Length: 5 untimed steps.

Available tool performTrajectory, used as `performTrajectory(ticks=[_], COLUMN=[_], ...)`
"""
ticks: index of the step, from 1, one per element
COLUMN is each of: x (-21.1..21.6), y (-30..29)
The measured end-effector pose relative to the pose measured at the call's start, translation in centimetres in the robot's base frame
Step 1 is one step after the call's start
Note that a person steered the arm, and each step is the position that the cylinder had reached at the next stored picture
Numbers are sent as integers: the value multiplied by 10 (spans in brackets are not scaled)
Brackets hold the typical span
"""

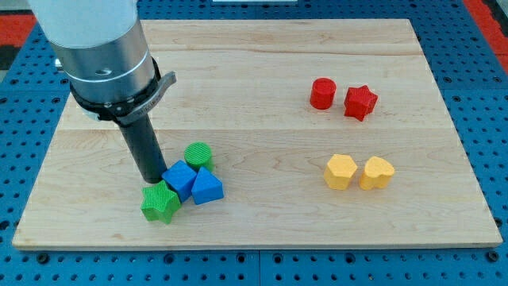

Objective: Push the blue cube along with the blue triangle to the bottom right

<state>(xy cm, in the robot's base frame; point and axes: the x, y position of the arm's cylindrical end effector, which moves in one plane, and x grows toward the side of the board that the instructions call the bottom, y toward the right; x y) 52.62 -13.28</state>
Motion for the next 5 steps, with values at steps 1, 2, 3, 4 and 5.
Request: performTrajectory(ticks=[1, 2, 3, 4, 5], x=[8, 9, 13, 18, 21], y=[14, 21, 28, 55, 84])
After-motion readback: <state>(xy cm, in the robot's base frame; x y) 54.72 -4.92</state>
